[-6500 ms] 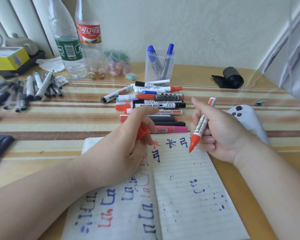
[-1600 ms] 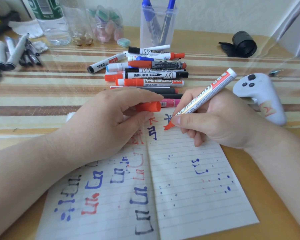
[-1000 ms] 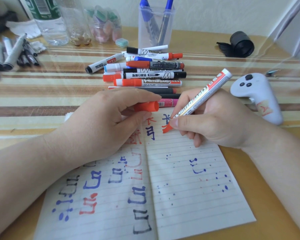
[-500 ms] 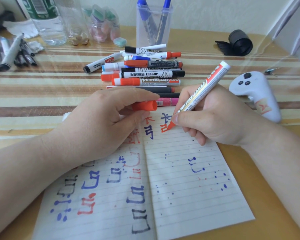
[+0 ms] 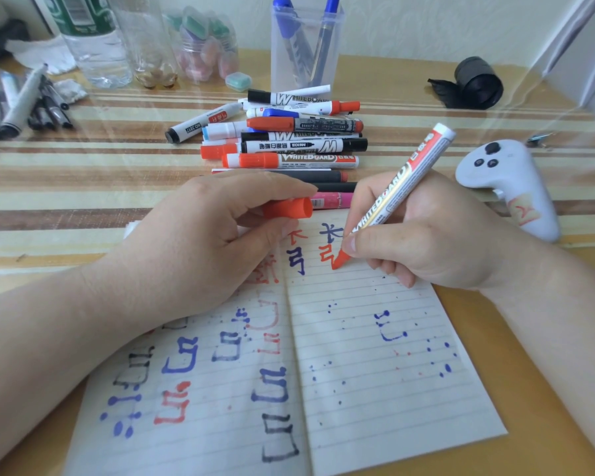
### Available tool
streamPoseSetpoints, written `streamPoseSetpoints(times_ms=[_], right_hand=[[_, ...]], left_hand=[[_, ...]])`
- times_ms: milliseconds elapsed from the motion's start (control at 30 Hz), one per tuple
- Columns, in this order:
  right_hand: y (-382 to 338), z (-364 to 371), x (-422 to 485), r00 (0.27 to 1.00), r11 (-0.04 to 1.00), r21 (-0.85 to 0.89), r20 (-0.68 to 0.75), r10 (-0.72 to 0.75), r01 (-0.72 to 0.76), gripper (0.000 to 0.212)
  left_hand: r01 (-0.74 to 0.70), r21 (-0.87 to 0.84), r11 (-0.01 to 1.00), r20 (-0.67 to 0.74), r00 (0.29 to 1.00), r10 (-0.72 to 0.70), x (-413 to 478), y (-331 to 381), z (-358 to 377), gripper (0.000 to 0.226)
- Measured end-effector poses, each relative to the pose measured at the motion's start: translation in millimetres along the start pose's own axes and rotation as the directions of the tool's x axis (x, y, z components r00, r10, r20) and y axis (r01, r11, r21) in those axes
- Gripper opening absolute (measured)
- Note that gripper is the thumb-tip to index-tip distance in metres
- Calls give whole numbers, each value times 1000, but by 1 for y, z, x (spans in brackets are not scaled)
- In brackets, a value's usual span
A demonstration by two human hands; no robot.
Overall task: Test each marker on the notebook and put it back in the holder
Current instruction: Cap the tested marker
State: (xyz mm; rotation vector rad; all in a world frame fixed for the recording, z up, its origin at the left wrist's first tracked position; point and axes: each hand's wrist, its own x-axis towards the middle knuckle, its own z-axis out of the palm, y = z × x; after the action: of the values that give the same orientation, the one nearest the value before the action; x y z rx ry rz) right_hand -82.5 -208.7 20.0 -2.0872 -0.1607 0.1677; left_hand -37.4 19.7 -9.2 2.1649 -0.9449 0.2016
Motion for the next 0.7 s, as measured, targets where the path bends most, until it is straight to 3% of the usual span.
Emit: streamPoseSetpoints(times_ms=[167,300,533,700], right_hand=[[4,0,1,1000,998,58,13,-13,13,13],[10,-3,4,999,953,302,-45,-10,24,6],[13,4,4,975,900,379,-148,-168,213,4],[13,2,2,965,878,412,-195,-177,244,17]], left_hand=[[-14,8,1000,-1,1000,14,0,0,0,35],[-19,-6,1000,-14,1000,18,0,1,0,35],[-11,-9,1000,-5,1000,11,1,-1,-1,31],[-2,-26,1000,-13,1000,1,1,0,-1,26]])
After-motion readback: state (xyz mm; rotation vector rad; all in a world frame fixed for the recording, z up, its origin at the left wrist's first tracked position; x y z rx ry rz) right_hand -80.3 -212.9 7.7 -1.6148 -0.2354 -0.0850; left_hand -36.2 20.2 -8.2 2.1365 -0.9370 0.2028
